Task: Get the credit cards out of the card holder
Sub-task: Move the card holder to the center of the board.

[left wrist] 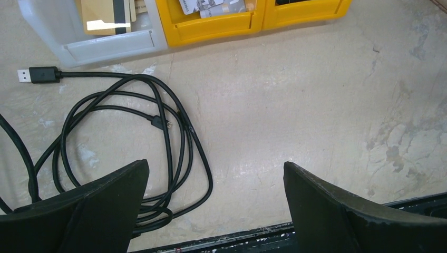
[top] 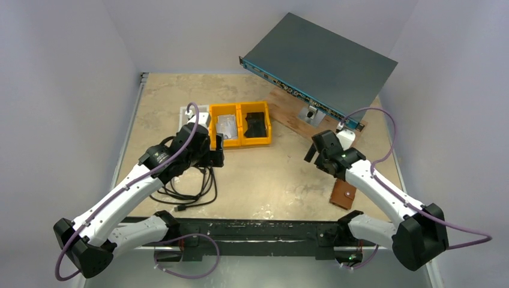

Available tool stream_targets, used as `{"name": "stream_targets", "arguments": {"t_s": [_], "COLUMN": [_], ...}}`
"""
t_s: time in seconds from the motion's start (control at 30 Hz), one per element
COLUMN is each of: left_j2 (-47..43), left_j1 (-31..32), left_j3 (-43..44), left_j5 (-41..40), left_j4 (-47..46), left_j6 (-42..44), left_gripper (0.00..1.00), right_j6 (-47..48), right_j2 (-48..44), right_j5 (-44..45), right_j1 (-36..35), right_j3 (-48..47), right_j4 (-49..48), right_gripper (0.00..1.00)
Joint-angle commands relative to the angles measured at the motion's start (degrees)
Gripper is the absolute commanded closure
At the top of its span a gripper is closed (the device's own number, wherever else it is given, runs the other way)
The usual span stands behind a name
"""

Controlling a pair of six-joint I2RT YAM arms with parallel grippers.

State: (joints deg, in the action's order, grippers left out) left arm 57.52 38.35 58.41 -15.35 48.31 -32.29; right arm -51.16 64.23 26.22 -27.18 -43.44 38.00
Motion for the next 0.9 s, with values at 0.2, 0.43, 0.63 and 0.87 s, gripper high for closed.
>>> {"name": "stream_targets", "arguments": {"t_s": [0.2,0.43,0.63,0.87], "left_j2": [-1.0,-2.0,-2.2,-3.6], "left_j1": [0.1,0.1,0.0,-0.1], "left_j3": [2.1,1.5,1.6,1.4], "left_j5": [3.3,5.0,6.5,6.9], "left_j4": [-1.1,-1.9,-1.8,-1.2], "left_j6": [-0.9,-1.5,-1.2,-0.9], "left_gripper": [0.0,0.0,0.0,0.0], "right_j6": [-22.5,-33.3,-30.2,-21.9], "right_j2": [-2.9,-4.6,-5.0,-2.2], "right_j5": [4.1,7.5,3.4,-0.9], "right_j1": [5.0,7.6,19.4,34.5], "right_j3": [1.4,1.5,6.1,7.5], "right_j4": [20.8,26.6,19.2,10.7], "right_gripper": [0.01,0.01,0.01,0.01]}}
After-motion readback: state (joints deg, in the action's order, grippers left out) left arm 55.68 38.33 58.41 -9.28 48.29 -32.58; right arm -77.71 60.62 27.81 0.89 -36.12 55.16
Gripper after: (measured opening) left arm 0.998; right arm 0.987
